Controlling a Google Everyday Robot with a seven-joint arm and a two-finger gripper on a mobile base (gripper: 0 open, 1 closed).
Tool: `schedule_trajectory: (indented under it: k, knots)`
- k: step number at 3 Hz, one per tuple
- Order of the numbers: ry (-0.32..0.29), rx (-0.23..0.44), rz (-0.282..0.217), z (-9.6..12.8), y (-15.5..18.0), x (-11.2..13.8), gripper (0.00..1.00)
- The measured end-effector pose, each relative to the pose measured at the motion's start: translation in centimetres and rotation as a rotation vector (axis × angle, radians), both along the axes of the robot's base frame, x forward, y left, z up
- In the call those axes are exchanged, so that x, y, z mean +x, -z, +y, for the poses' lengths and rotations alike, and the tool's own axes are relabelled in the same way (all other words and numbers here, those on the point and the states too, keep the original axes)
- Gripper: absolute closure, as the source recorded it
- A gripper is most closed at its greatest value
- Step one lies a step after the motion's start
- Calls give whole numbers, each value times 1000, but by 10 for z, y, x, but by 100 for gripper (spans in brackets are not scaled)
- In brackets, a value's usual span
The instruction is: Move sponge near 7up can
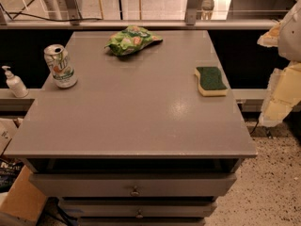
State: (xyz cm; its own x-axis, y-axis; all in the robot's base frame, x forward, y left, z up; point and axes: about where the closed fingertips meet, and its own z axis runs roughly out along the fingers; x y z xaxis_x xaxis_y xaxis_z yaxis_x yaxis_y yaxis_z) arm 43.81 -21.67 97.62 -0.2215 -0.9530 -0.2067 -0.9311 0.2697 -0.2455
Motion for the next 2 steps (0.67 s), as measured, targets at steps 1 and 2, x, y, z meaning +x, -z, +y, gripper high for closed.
schedule_trajectory:
  k: [1, 2]
  knots:
    - [0, 0, 0, 0, 0, 0, 0]
    - [9, 17, -40, -1, 7, 12, 0]
